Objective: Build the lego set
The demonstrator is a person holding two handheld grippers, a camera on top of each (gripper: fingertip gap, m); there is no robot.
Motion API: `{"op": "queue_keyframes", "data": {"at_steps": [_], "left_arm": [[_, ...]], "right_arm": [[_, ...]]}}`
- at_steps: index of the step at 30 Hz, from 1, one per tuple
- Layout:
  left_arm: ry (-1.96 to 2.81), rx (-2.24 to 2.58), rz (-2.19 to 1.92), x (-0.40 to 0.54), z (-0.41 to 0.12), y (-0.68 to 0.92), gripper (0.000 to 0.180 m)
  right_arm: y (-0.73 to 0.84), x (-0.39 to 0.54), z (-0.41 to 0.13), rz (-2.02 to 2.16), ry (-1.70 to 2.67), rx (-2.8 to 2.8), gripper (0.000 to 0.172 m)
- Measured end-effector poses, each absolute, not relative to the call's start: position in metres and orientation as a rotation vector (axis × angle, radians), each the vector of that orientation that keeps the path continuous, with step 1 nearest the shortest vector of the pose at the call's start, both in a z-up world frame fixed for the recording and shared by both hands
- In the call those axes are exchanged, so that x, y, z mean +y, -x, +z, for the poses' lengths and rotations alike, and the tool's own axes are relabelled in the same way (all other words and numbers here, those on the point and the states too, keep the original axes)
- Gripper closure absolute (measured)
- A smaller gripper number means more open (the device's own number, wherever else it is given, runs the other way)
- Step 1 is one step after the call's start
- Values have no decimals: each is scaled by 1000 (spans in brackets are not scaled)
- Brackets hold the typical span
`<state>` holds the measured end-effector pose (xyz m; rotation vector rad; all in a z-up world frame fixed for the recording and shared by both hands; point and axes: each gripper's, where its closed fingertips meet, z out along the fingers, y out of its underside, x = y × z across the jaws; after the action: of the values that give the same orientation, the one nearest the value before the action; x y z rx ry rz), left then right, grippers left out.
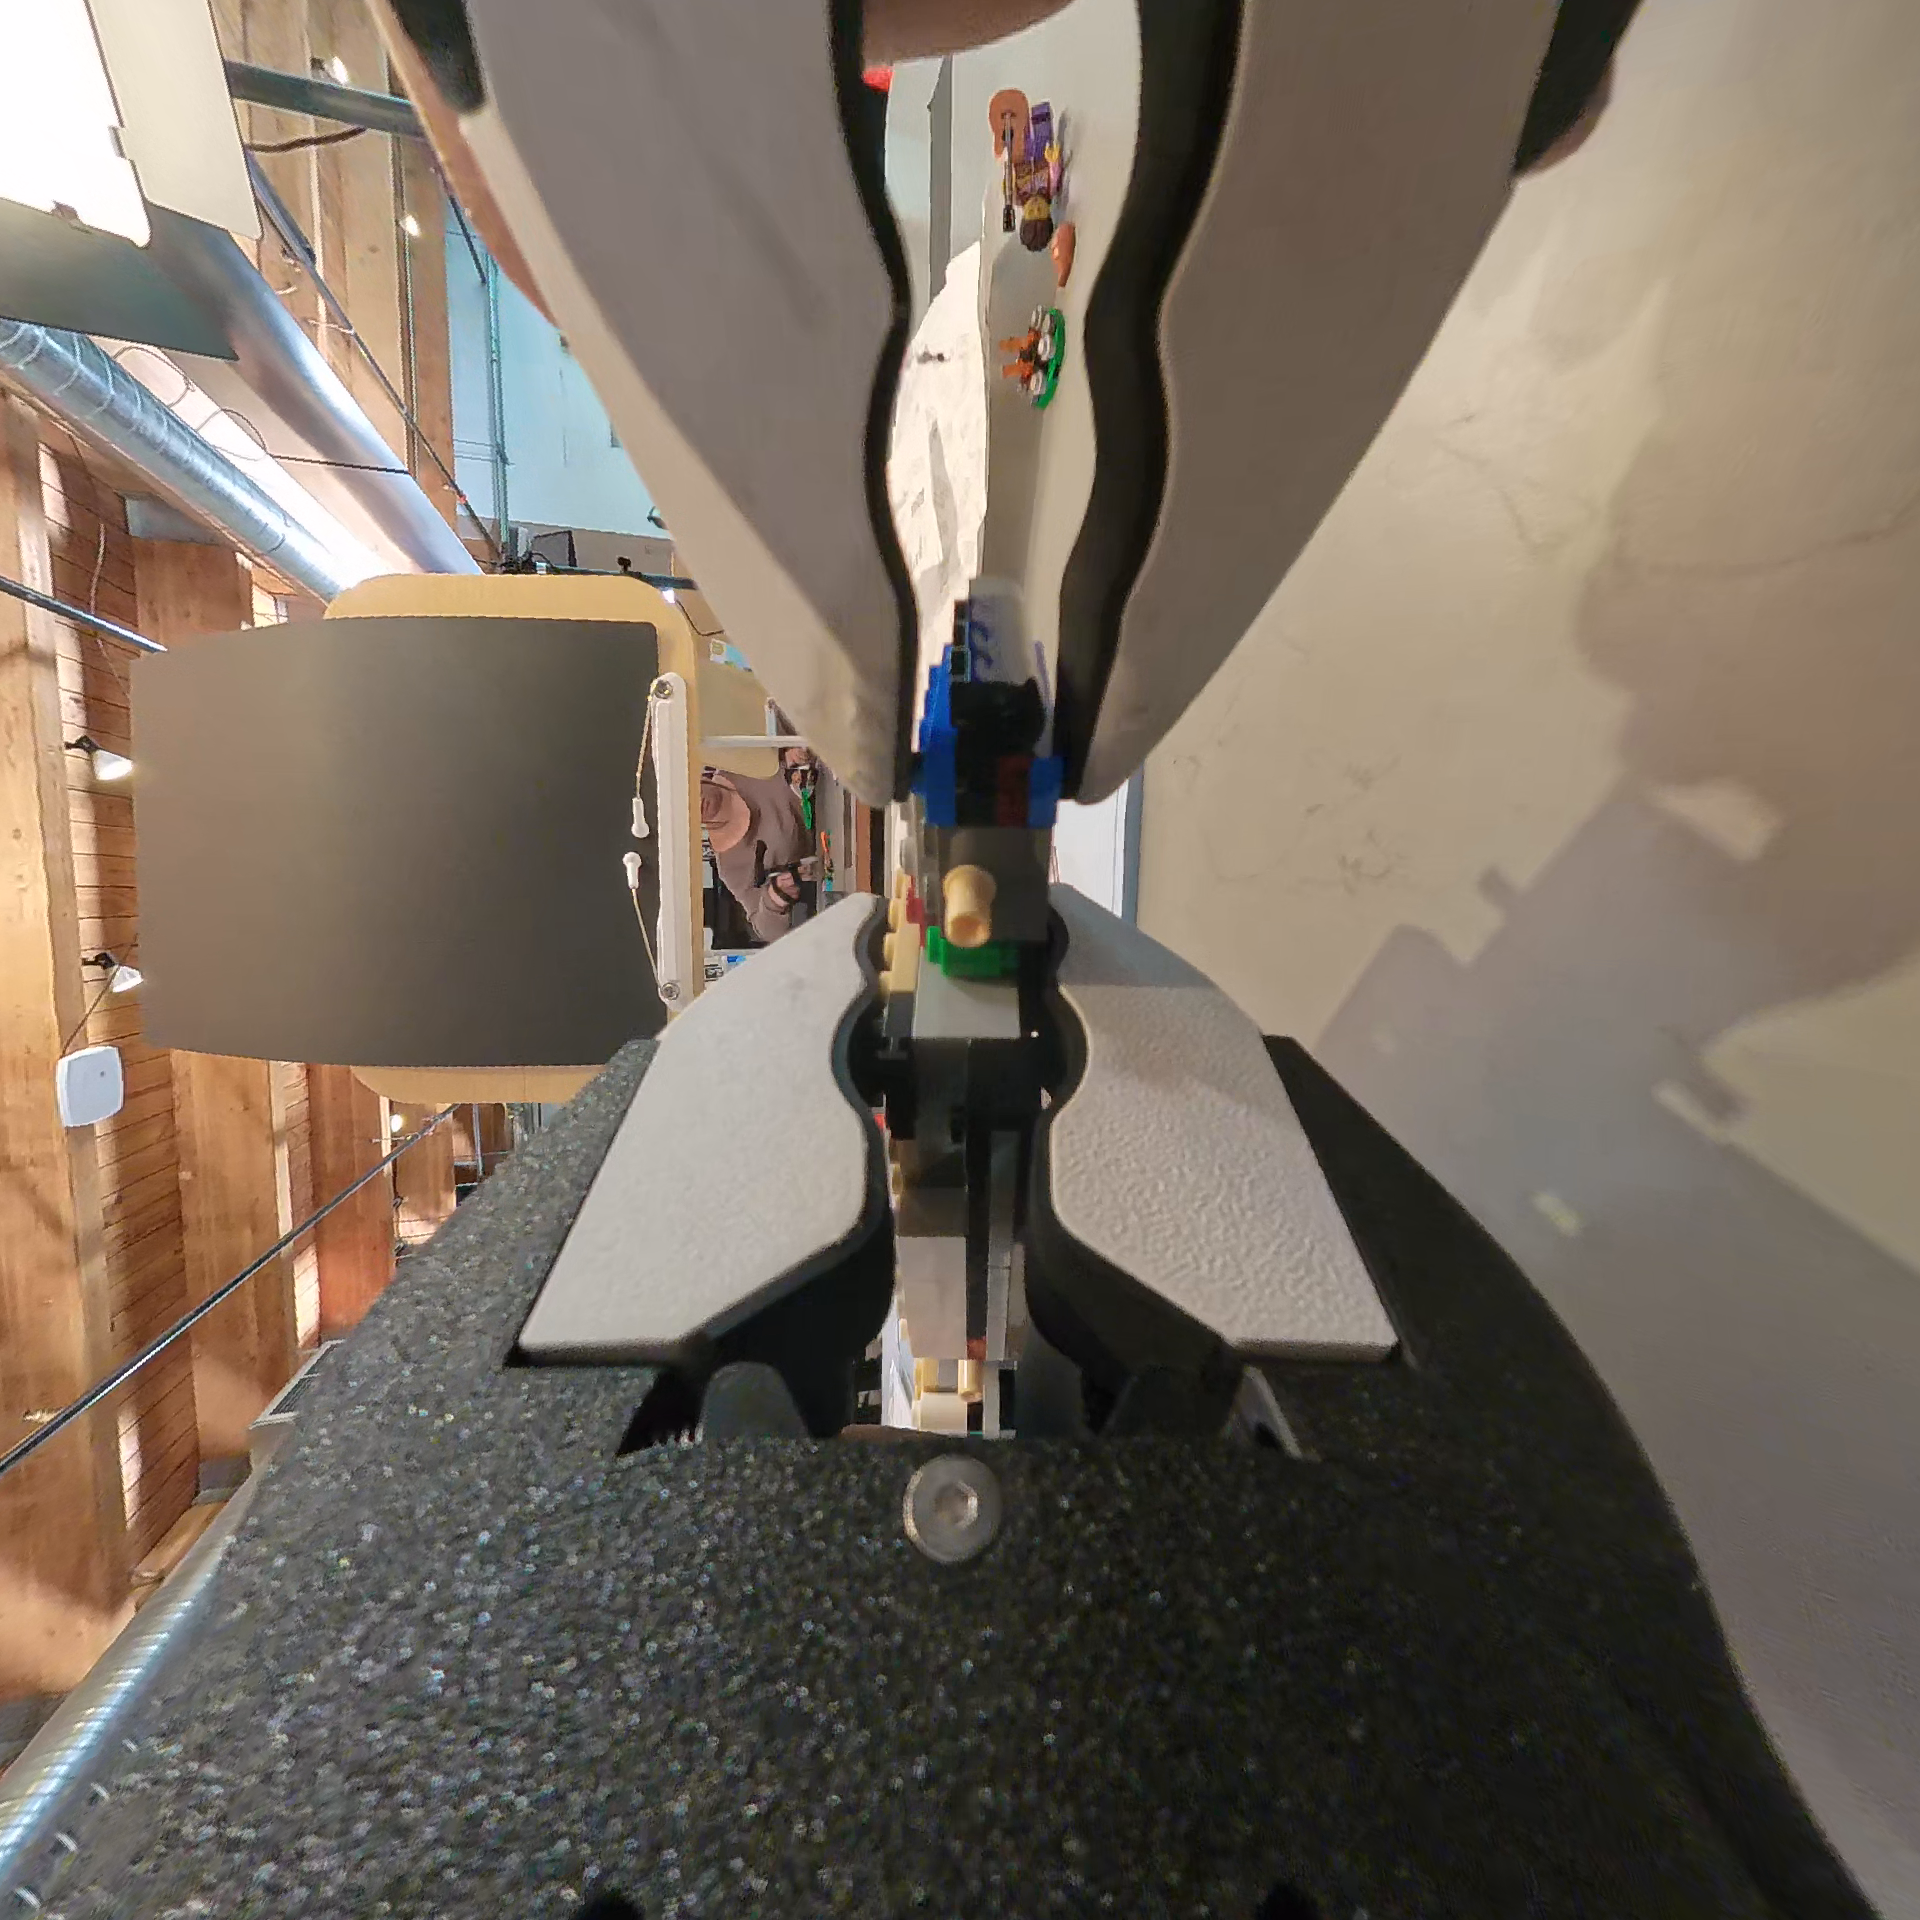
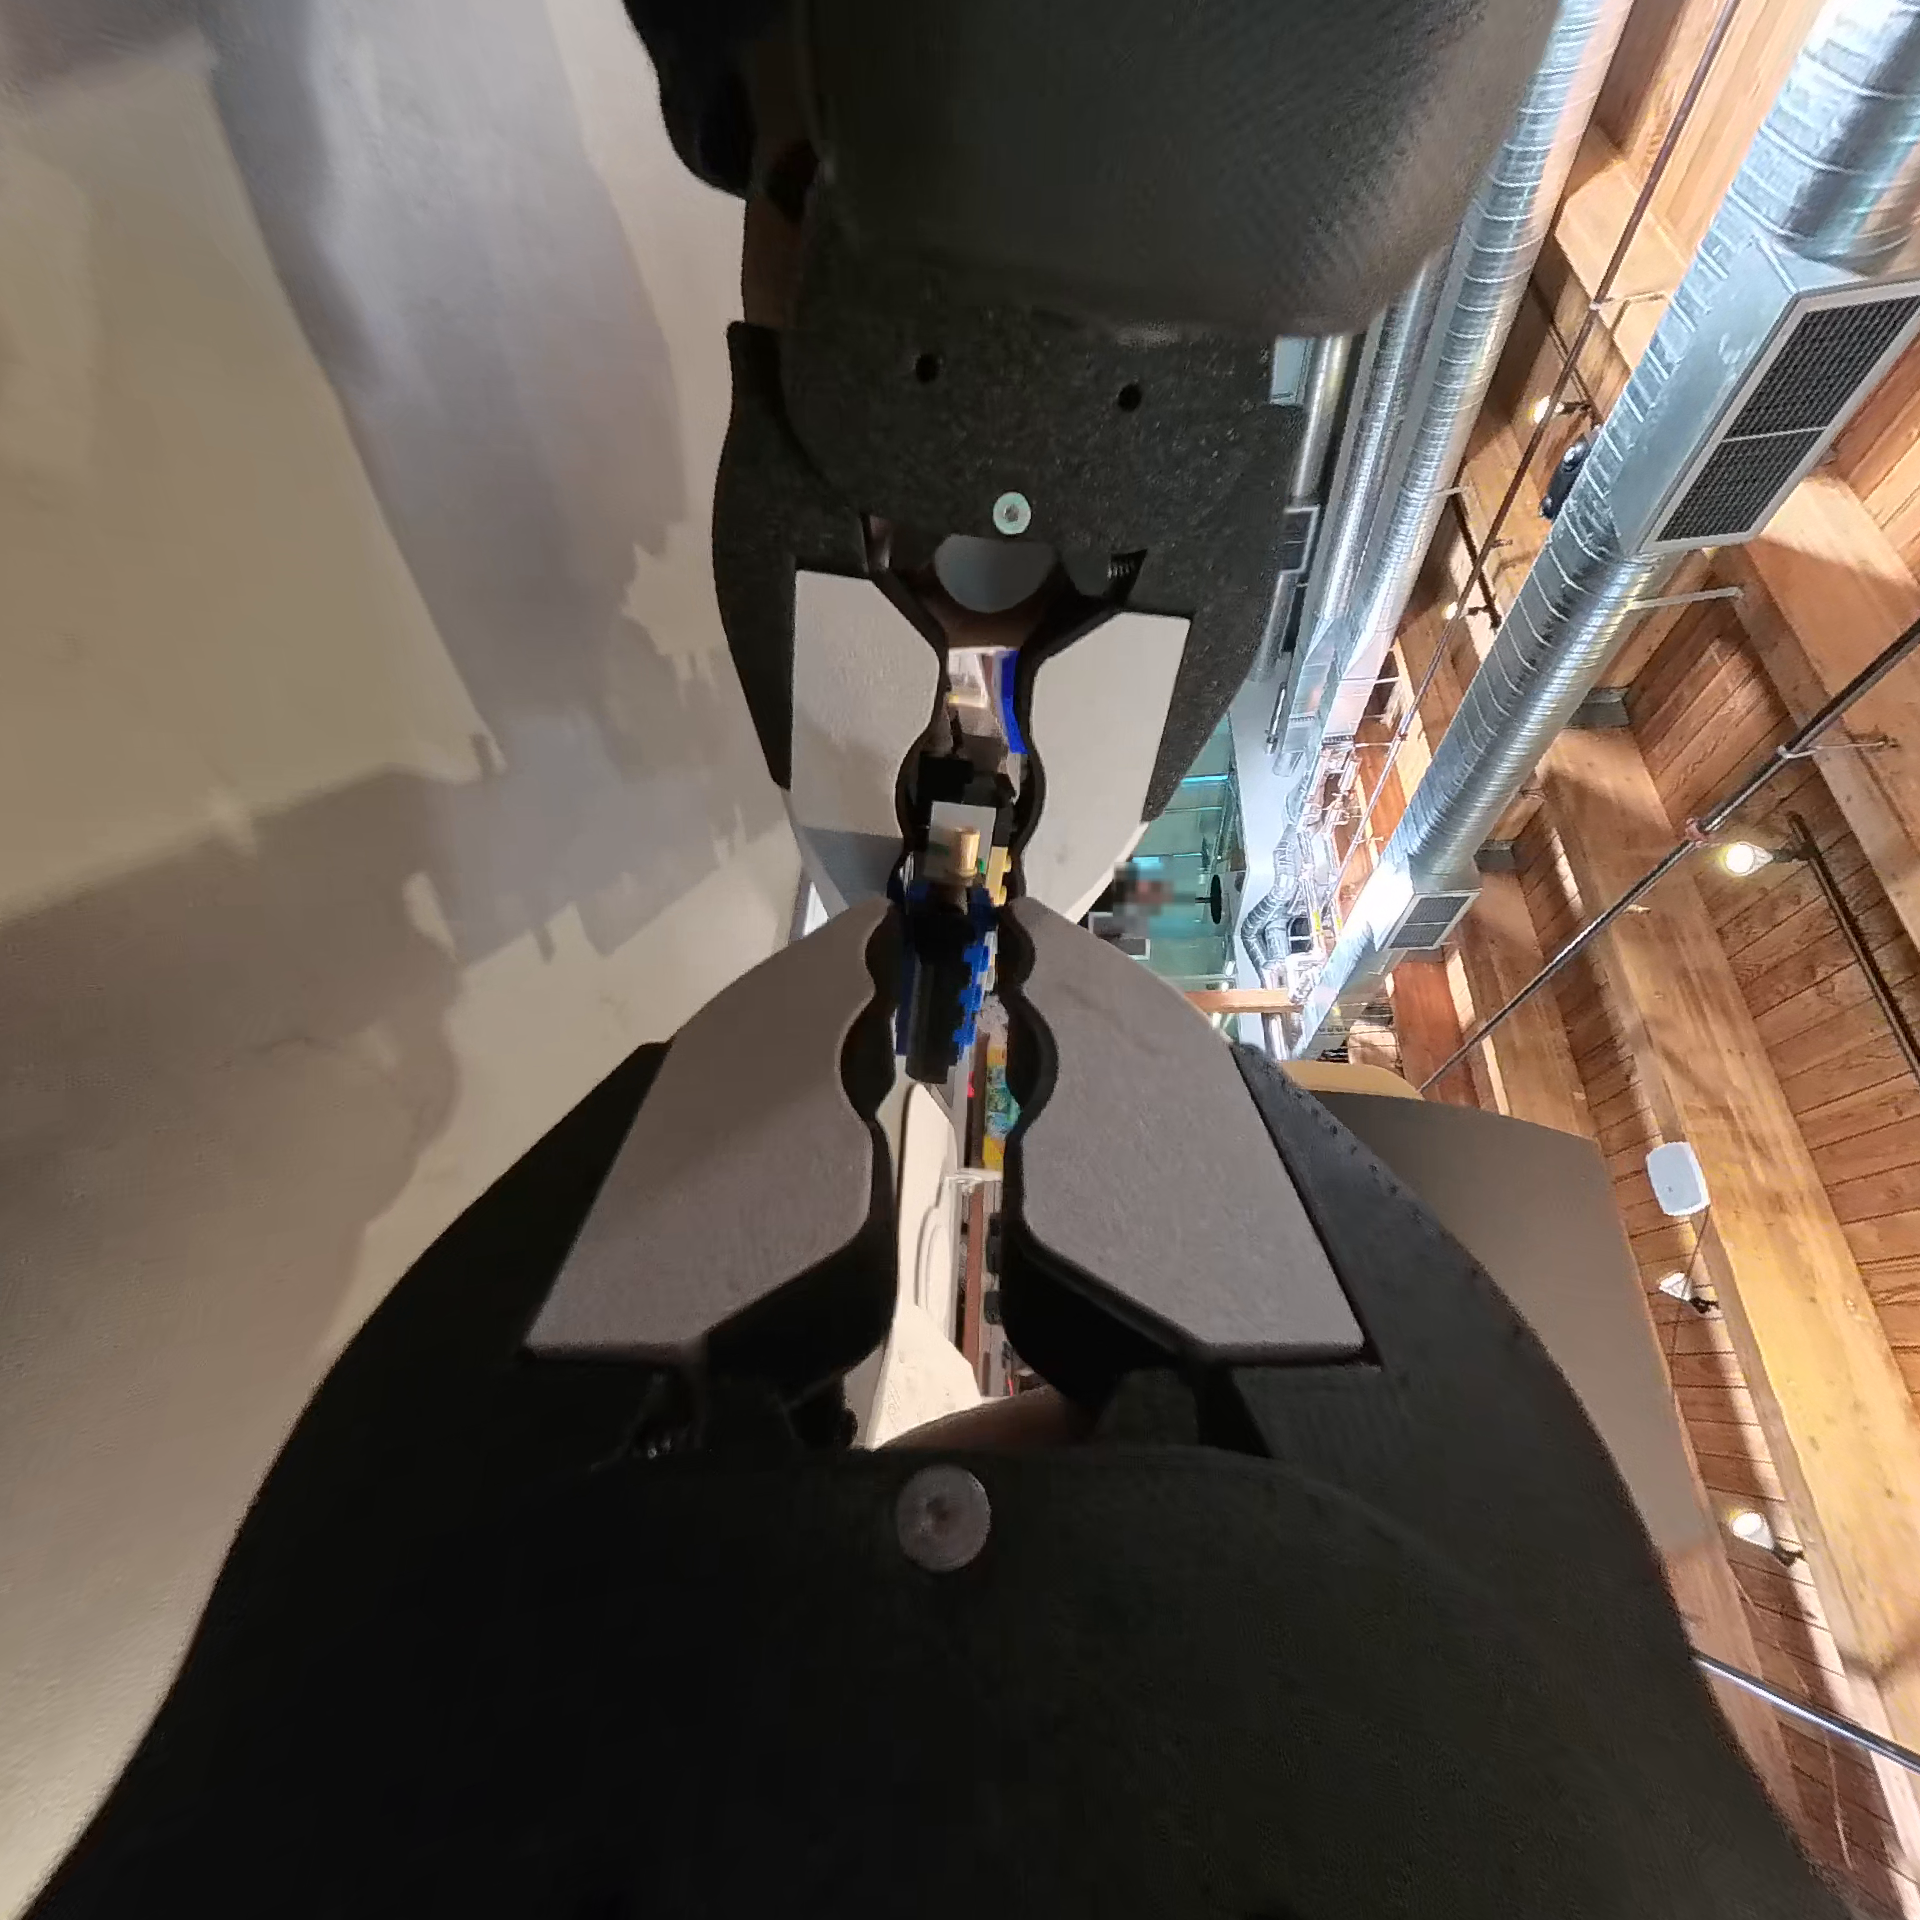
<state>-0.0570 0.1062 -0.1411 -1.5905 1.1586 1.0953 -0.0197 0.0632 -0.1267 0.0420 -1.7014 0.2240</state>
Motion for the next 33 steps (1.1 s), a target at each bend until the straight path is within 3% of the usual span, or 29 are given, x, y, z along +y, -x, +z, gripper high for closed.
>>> {"op": "queue_keyframes", "data": {"at_steps": [33], "left_arm": [[1578,1144,1057,106,-140,56,156]], "right_arm": [[20,65,-125,264,-13,-1692,155]]}}
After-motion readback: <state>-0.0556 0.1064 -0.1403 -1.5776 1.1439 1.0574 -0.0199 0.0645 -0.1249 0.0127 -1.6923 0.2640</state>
